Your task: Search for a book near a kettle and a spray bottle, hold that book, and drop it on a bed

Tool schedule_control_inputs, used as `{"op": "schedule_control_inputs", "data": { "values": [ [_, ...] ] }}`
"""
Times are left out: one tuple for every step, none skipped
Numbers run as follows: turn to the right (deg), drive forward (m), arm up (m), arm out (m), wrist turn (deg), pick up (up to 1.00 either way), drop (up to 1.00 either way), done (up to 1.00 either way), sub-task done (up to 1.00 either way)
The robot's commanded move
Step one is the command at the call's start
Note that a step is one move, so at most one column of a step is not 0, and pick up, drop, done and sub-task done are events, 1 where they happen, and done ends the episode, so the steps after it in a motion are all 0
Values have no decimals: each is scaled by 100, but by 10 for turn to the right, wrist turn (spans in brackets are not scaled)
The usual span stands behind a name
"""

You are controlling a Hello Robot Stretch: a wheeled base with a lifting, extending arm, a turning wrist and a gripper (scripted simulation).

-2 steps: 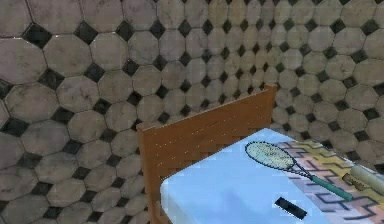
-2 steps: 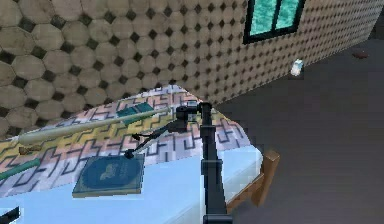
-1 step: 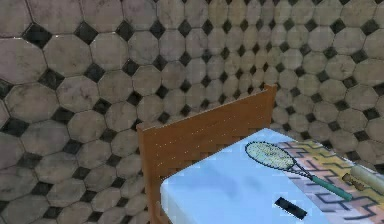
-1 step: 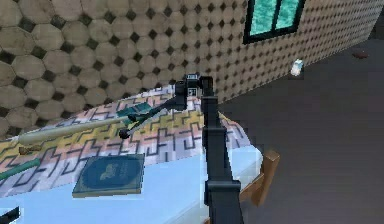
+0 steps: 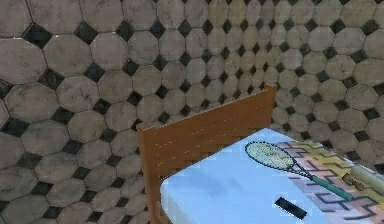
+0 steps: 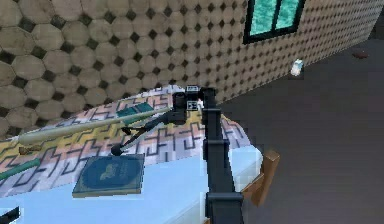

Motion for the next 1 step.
{"op": "schedule_control_inputs", "data": {
  "values": [
    [0, 0, 0, 0, 0, 0, 0, 100, 0]
  ]
}}
